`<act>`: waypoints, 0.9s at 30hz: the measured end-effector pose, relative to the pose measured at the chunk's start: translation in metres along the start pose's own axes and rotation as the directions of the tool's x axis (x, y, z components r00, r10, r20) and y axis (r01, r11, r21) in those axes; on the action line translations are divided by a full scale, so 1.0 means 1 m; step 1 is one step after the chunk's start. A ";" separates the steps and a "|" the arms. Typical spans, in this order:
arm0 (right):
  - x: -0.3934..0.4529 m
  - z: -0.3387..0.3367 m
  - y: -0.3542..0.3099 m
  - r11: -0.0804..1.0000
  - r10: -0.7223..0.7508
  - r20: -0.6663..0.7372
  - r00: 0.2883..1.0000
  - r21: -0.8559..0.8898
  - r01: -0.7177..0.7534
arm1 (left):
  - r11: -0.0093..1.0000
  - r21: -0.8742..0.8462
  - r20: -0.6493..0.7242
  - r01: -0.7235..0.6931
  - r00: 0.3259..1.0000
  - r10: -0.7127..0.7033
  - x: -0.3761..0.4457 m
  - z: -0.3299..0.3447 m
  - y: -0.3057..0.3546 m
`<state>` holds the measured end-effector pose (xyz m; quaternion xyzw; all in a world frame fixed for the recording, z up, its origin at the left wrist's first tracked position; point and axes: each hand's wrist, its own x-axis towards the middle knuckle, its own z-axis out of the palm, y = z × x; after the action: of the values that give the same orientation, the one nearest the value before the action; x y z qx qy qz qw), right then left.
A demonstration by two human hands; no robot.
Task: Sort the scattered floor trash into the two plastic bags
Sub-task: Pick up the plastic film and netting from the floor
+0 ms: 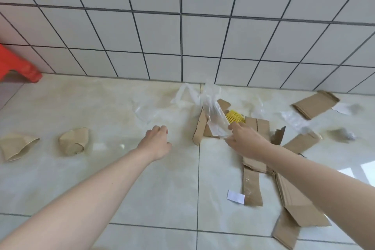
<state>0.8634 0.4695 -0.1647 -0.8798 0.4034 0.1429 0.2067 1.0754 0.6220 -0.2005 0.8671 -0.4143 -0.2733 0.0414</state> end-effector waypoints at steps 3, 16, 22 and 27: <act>0.032 0.008 0.004 1.000 0.023 0.001 1.000 0.020 -0.023 | 0.999 0.040 -0.045 0.026 0.999 -0.025 0.031 0.000 -0.005; 0.121 0.042 0.005 0.989 0.089 -0.072 0.993 0.128 -0.080 | 0.977 0.191 -0.030 0.091 0.996 -0.087 0.121 0.008 -0.047; 0.135 0.072 0.010 0.996 0.092 -0.136 0.986 0.028 -0.089 | 0.951 0.308 -0.329 0.030 0.941 0.077 0.123 0.041 -0.059; 0.109 0.074 0.000 0.992 0.034 -0.130 0.991 0.124 -0.017 | 0.948 0.307 -0.319 0.081 0.948 0.022 0.127 0.041 -0.057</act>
<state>0.9259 0.4337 -0.2752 -0.8678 0.4354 0.0619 0.2315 1.1591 0.5717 -0.3079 0.9013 -0.4274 -0.0605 -0.0360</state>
